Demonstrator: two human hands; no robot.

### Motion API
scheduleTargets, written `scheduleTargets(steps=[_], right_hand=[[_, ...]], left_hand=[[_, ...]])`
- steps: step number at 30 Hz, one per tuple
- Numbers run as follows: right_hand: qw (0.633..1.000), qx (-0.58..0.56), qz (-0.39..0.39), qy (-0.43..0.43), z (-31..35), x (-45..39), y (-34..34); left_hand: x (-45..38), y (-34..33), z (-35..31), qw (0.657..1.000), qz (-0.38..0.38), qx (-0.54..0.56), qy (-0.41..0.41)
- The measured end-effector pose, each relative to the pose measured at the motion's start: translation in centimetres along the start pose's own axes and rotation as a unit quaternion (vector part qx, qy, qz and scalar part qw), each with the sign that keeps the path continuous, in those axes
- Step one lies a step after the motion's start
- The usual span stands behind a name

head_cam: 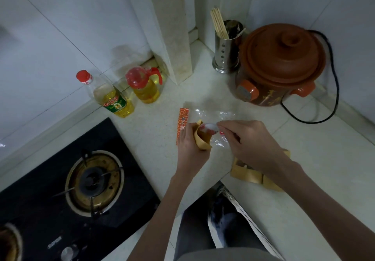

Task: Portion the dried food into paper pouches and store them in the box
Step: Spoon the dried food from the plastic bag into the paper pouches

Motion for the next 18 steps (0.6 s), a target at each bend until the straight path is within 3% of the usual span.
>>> scheduleTargets(steps=[3,5,8,13,18], right_hand=[[0.995,-0.049,-0.091,-0.006,-0.5,0.0,-0.4],[0.973,-0.147,-0.160,-0.078,-1.6,0.2,-0.7],[0.894,-0.327,-0.214,-0.221,-4.8,-0.1,-2.0],[0.706,-0.555,-0.225,-0.379,-10.4,-1.2,-7.1],[0.627,-0.624,-0.213,-0.416,-12.1,-3.9,-12.2]], left_hand=[[-0.4,0.1,1.3,0.998,0.005,0.053,0.031],[-0.9,0.2,2.3,0.995,0.020,0.085,0.055],[-2.6,0.3,4.0,0.984,0.052,0.135,0.101],[-6.4,0.3,6.2,0.947,0.054,0.259,0.183],[-9.3,0.2,7.9,0.928,0.079,0.274,0.240]])
Point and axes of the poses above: each hand's wrist, its own x-axis away from the middle knuckle, its own y-axis out of the back of the hand, z = x × y, the point moved 2 cm from there along -x, towards the middle knuckle, and after that the axes turned 10 degrees about z, right-handed, at the moved point
